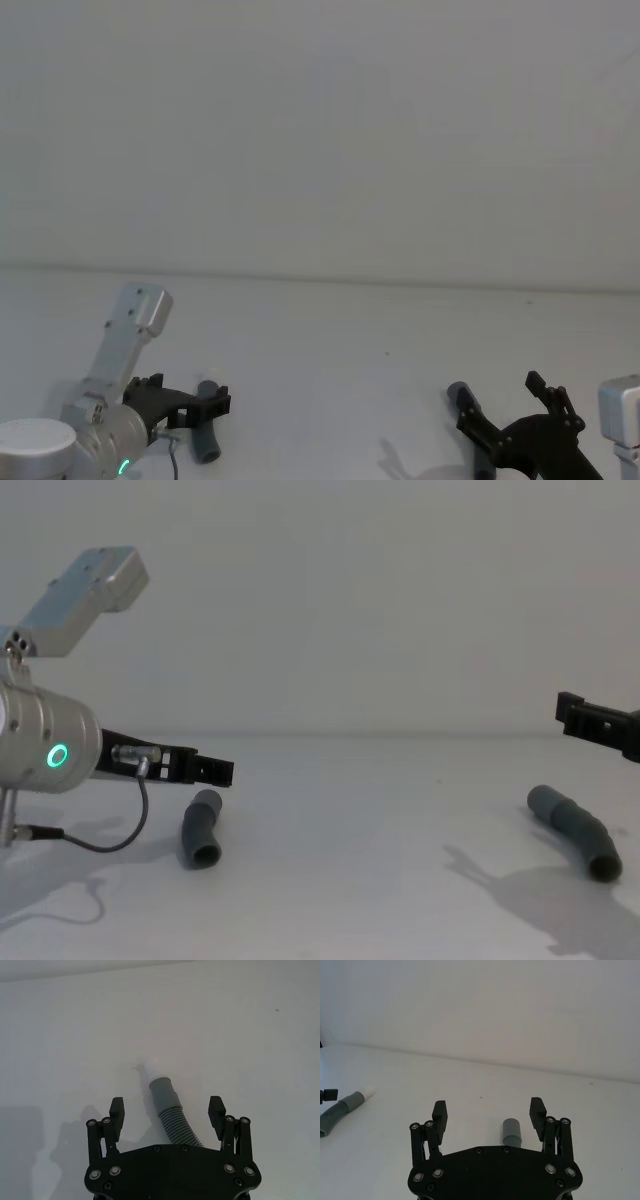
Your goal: Use both hands to pick up one end of the pipe from the table, align the ends, and insert them.
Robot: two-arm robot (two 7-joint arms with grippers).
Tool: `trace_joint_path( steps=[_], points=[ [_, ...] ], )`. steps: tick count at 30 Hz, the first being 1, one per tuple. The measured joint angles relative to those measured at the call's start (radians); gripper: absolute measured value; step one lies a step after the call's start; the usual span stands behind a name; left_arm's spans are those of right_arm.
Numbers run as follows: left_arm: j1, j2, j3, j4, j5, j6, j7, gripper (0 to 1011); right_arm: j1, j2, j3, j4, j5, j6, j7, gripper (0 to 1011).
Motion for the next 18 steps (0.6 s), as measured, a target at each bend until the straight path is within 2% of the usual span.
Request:
trace_joint_path(
  steps=[18],
  points=[
    [-0.042, -0.029, 0.018, 0.054, 0.030, 0.048, 0.016, 1002, 0.000, 0.000, 0.000, 0.000, 0.000, 0.000, 0.000, 1003]
  ],
)
